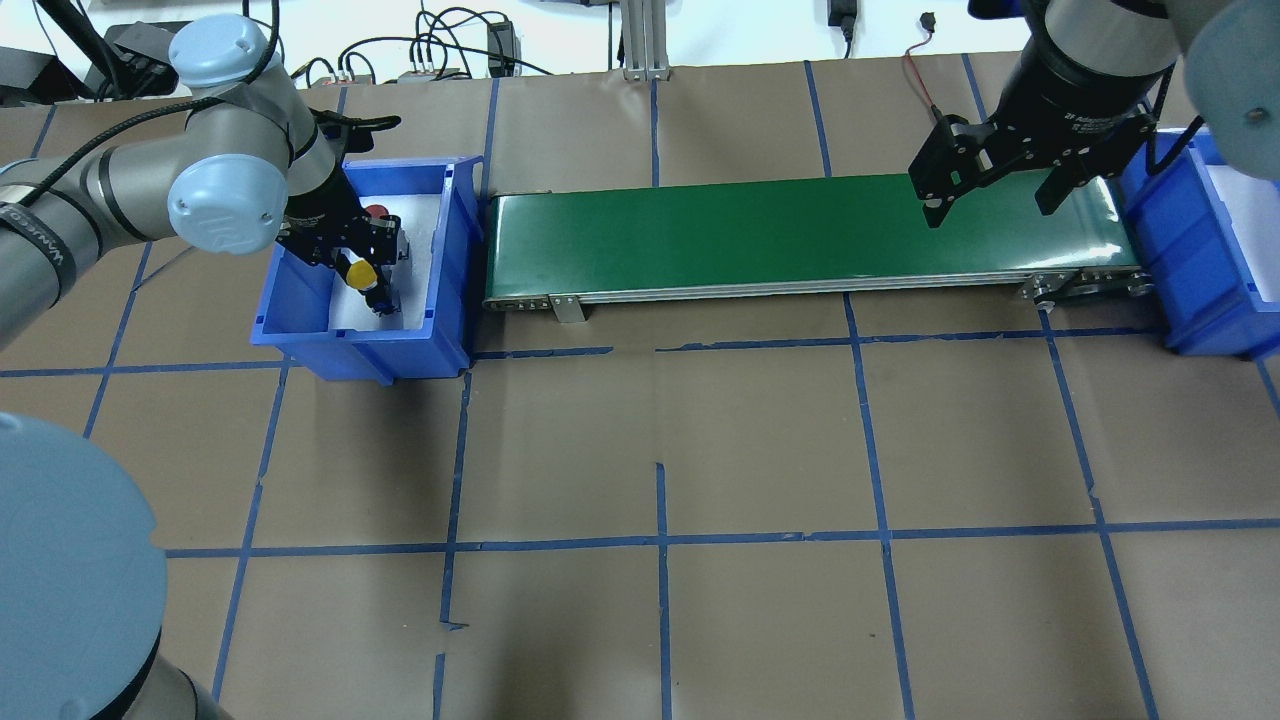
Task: Transport two buttons from left to right
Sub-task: 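Grasp the yellow button with the left gripper and lift it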
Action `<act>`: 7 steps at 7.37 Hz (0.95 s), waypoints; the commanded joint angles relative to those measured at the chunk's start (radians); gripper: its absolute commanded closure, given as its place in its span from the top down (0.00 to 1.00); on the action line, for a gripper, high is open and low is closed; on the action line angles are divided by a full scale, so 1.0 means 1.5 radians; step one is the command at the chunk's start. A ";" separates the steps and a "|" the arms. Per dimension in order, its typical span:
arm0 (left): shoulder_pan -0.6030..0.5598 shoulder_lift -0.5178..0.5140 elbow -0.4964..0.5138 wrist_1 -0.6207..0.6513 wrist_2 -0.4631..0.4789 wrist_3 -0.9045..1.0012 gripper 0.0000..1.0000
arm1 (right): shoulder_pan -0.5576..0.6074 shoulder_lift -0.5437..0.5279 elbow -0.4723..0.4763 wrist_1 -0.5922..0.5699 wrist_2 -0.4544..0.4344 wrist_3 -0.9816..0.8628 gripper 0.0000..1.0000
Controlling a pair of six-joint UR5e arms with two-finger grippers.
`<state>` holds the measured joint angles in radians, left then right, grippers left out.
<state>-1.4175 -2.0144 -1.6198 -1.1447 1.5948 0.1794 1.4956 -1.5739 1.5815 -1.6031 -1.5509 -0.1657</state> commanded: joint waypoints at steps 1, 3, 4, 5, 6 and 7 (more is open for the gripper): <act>0.000 0.007 0.012 -0.003 0.000 0.001 0.25 | 0.000 0.000 0.000 0.001 0.000 0.000 1.00; 0.000 0.072 0.030 -0.015 0.001 -0.003 0.25 | -0.001 0.000 0.000 0.002 0.000 0.000 1.00; -0.006 0.105 0.041 -0.036 0.000 -0.008 0.26 | 0.000 -0.001 0.000 0.002 0.000 0.000 1.00; -0.023 0.113 0.069 -0.055 -0.001 -0.023 0.26 | 0.000 -0.001 0.000 0.002 0.000 0.000 1.00; -0.060 0.109 0.109 -0.062 -0.002 -0.055 0.26 | 0.000 -0.001 0.001 0.002 0.000 0.000 1.00; -0.098 0.095 0.127 -0.096 -0.006 -0.115 0.26 | 0.000 -0.001 0.001 0.002 0.000 0.000 1.00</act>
<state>-1.4980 -1.8590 -1.4771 -1.2410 1.5917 0.0952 1.4955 -1.5752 1.5825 -1.5999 -1.5508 -0.1656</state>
